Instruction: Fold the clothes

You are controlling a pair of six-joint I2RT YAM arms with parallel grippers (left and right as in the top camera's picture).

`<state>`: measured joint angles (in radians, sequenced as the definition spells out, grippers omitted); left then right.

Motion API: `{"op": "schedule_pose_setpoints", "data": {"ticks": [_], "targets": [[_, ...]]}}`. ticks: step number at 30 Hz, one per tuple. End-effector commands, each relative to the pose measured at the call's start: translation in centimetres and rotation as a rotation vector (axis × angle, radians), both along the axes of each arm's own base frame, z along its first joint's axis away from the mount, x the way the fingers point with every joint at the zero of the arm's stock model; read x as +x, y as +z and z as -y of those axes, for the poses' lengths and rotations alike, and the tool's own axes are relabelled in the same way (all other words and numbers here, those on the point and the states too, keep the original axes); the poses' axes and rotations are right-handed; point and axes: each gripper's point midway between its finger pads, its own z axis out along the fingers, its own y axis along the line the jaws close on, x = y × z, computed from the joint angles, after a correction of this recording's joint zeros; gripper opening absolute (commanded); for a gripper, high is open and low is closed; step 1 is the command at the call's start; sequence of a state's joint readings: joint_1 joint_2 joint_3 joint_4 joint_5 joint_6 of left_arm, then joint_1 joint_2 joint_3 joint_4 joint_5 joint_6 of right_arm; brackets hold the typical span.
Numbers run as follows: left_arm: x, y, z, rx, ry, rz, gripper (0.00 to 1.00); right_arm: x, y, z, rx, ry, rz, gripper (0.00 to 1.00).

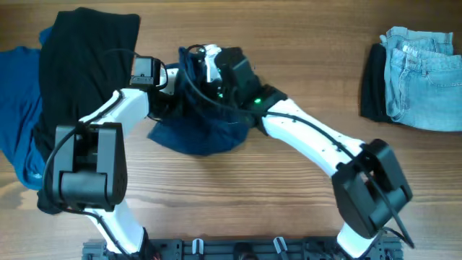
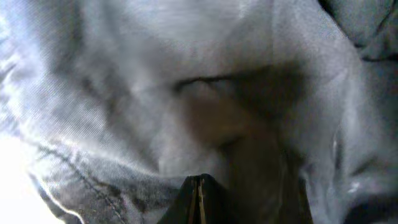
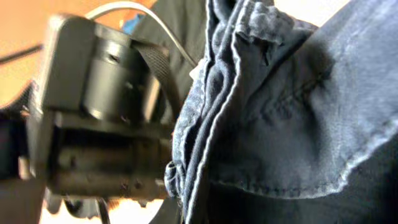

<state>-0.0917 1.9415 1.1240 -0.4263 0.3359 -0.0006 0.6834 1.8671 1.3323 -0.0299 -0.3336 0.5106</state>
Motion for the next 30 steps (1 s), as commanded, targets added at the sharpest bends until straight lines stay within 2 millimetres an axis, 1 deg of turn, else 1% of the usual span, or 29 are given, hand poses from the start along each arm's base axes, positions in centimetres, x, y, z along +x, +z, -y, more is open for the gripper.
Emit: {"op": "schedule_pose_setpoints", "data": {"ticks": [1, 2, 3, 4, 5, 8, 10, 12, 13, 14, 15, 16, 18, 19, 21, 22, 24, 25, 30], "targets": [[-1.2, -2.4, 0.1, 0.034, -0.026, -0.057, 0.04, 0.0, 1.5, -1.7, 0.052, -0.016, 0.022, 0.04], [-1.2, -2.4, 0.0, 0.039, -0.025, -0.056, 0.04, -0.1, 1.5, -1.8, 0.052, -0.012, 0.023, 0.08], [-1.2, -2.5, 0.0, 0.044, -0.023, -0.056, 0.04, -0.3, 1.4, -1.9, 0.050, -0.008, 0.022, 0.33], [-1.2, -2.5, 0.0, 0.044, -0.024, -0.057, 0.04, -0.3, 1.3, -1.8, 0.047, -0.008, 0.018, 0.68], [-1.2, -2.5, 0.0, 0.044, -0.024, -0.057, 0.04, -0.4, 1.3, -1.9, 0.049, -0.001, 0.013, 1.00], [-1.3, -2.5, -0.1, 0.045, -0.024, -0.062, 0.04, -1.0, 2.5, -2.0, 0.070, 0.030, 0.019, 0.99], [-1.4, -2.5, -0.1, 0.045, -0.023, -0.064, 0.04, -1.3, 4.1, -1.7, 0.080, 0.034, 0.045, 0.99], [-1.4, -2.5, -0.1, 0.045, -0.023, -0.064, 0.04, -1.8, 6.1, -0.9, 0.069, 0.047, 0.093, 0.99], [-1.4, -2.5, -0.1, 0.045, -0.023, -0.064, 0.04, -1.9, 6.8, 0.0, 0.049, 0.030, 0.106, 1.00], [-1.4, -2.5, -0.1, 0.048, -0.022, -0.064, 0.04, -1.9, 7.2, 1.3, 0.009, -0.001, 0.117, 1.00], [-1.3, -2.5, -0.1, 0.048, -0.022, -0.063, 0.04, -1.4, 7.3, 3.4, -0.052, -0.062, 0.120, 0.99], [-1.3, -2.5, -0.1, 0.048, -0.022, -0.063, 0.04, -0.8, 7.0, 5.4, -0.102, -0.125, 0.113, 0.99], [-1.3, -2.5, -0.1, 0.048, -0.022, -0.063, 0.04, 0.3, 6.5, 8.0, -0.166, -0.182, 0.112, 0.99], [-1.3, -2.5, -0.1, 0.048, -0.023, -0.063, 0.04, 1.2, 5.9, 9.6, -0.193, -0.208, 0.100, 0.99], [-1.3, -2.5, -0.1, 0.048, -0.023, -0.062, 0.04, 2.4, 4.4, 11.2, -0.219, -0.244, 0.068, 0.99], [-1.3, -2.5, -0.1, 0.048, -0.023, -0.062, 0.04, 3.0, 3.5, 11.6, -0.230, -0.256, 0.052, 1.00], [-1.3, -2.5, -0.1, 0.048, -0.023, -0.062, 0.04, 3.7, 1.7, 11.8, -0.249, -0.263, 0.028, 0.99], [-1.3, -2.5, -0.1, 0.048, -0.023, -0.062, 0.04, 4.1, 0.3, 11.6, -0.259, -0.262, 0.011, 1.00], [-1.3, -2.5, -0.1, 0.049, -0.022, -0.062, 0.04, 5.0, -4.1, 11.0, -0.273, -0.287, -0.073, 0.99]]}}
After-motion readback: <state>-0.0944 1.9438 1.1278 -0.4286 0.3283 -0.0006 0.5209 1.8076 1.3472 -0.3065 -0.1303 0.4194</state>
